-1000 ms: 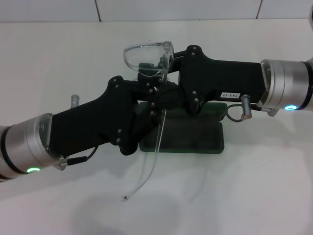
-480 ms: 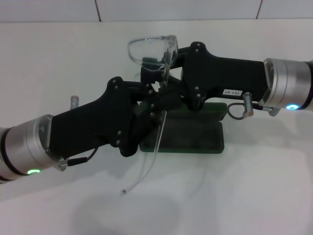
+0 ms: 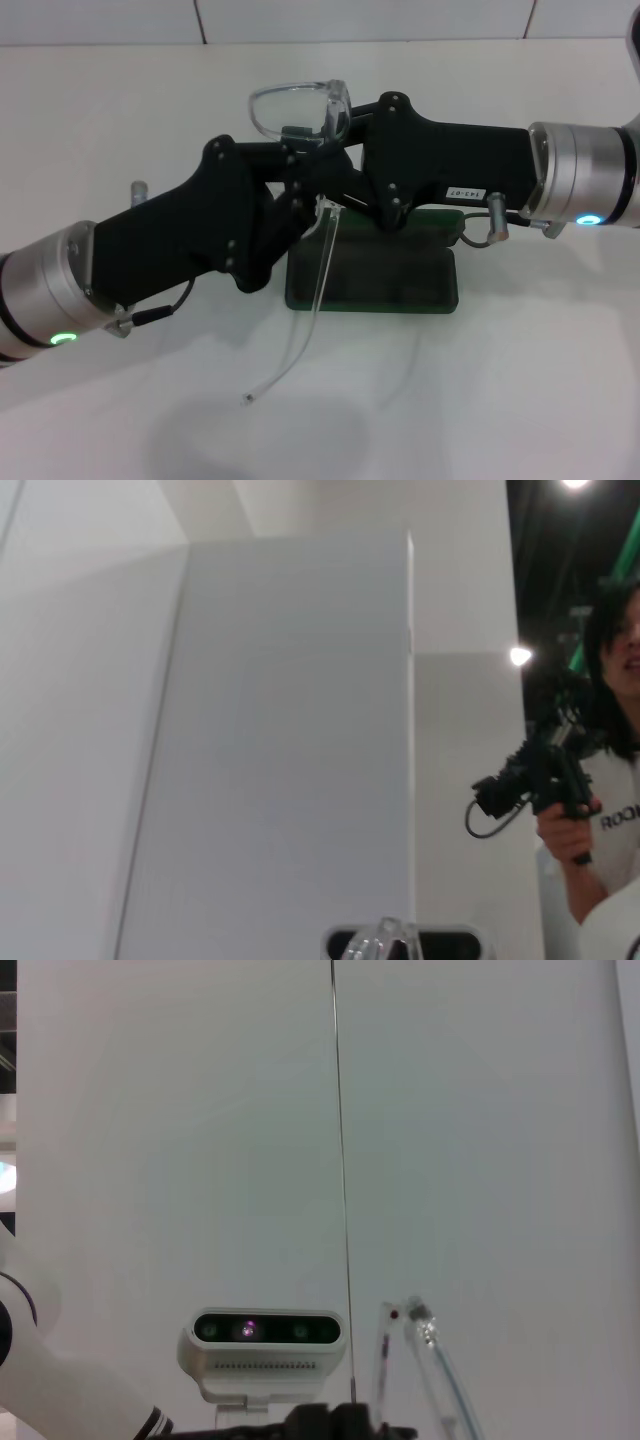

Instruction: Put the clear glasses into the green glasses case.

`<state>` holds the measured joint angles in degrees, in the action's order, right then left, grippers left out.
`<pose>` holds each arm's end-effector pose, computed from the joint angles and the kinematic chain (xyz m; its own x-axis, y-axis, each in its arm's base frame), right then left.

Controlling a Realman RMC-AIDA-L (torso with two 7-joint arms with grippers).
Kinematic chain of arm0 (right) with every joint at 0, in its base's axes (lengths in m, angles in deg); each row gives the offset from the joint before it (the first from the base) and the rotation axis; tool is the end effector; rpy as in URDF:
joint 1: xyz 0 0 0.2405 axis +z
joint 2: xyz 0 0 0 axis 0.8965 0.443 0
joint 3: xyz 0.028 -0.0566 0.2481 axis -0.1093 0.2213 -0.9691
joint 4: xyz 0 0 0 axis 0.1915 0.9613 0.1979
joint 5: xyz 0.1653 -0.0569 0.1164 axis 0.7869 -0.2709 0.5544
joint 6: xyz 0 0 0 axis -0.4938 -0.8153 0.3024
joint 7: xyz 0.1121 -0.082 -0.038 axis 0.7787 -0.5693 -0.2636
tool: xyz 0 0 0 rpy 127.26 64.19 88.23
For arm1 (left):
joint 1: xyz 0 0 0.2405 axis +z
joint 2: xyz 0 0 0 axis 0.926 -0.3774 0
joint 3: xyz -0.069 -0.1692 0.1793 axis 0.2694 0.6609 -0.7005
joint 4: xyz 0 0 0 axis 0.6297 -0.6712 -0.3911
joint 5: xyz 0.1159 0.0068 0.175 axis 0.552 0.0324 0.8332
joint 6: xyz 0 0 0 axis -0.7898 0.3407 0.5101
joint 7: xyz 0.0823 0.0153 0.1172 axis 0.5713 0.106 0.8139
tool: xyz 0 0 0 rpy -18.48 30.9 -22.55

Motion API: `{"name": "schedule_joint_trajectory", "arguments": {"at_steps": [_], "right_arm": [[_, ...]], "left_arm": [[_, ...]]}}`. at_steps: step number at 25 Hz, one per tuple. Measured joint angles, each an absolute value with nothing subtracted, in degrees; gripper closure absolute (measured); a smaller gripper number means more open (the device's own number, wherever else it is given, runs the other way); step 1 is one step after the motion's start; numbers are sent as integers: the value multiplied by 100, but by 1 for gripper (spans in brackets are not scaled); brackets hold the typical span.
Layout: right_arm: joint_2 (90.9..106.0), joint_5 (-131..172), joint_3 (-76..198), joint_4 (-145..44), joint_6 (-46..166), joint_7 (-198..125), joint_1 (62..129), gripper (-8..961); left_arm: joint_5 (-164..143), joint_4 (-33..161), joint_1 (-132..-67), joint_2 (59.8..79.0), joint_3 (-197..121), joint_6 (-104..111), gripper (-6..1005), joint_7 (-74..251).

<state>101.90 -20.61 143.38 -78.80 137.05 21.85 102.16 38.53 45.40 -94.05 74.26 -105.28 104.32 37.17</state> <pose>0.1256 0.3368 -0.0432 0.6398 0.0237 -0.7682 -0.0246 -0.9984 -0.0513 -0.2006 0.2657 -0.0181 0.3716 0.0020 0.9284 0.1637 -0.9845 -0.0634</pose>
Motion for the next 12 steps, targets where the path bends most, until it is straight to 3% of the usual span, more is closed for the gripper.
{"name": "schedule_joint_trajectory", "arguments": {"at_steps": [12], "right_arm": [[10190,-2069,14342,-7881,13587,2175,10248,835]], "left_arm": [[3699,4588,-9401,7426,-10519,10357,949,3725]]}}
